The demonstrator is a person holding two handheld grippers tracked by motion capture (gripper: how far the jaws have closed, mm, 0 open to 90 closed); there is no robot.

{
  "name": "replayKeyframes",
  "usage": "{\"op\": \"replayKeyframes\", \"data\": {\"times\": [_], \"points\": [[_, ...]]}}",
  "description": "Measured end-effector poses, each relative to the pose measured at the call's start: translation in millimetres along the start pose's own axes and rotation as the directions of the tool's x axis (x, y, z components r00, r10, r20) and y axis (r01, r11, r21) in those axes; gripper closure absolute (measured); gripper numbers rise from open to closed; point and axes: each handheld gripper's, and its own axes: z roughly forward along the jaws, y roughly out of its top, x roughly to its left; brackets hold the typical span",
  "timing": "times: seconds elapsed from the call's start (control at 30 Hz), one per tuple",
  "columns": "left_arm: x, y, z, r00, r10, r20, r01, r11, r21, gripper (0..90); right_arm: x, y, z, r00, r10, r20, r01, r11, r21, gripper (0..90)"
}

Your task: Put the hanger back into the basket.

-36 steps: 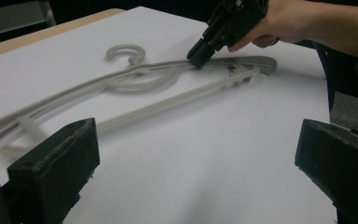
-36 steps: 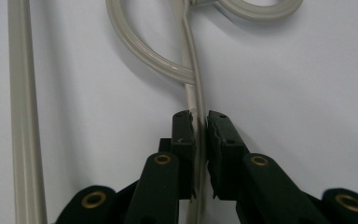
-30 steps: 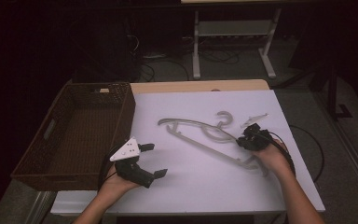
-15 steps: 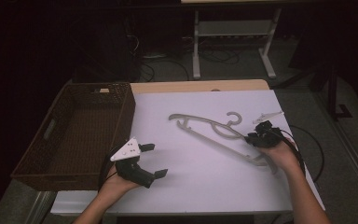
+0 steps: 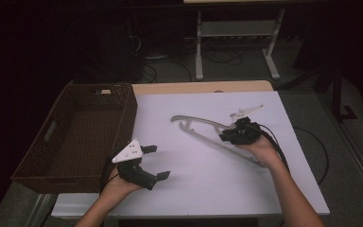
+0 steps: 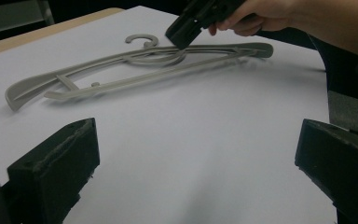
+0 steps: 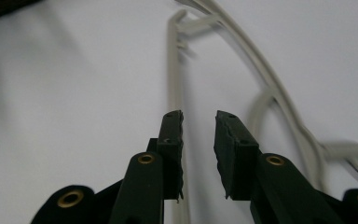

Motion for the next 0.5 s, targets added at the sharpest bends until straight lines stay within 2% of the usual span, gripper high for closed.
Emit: {"op": "replayKeyframes", "data": {"times": [0.07, 0.2, 0.5], "points": [[0.4, -0.2, 0.0, 1.0000, 0.003, 0.000, -0.003, 1.0000, 0.001, 0.0, 4.1, 8.9, 12.3, 0.9995, -0.029, -0.012, 0.029, 1.000, 0.010, 71.2], [0.1, -0.4, 0.2, 1.0000, 0.002, 0.004, -0.002, 1.0000, 0.004, 0.0, 6.8, 21.2, 33.0, 0.9976, -0.057, -0.039, 0.057, 0.998, 0.016, 71.4], [0.4, -0.8, 0.6, 1.0000, 0.001, 0.003, -0.001, 1.0000, 0.007, 0.0, 7.7, 34.9, 67.6, 0.9958, -0.055, -0.073, 0.057, 0.998, 0.034, 71.4]]}}
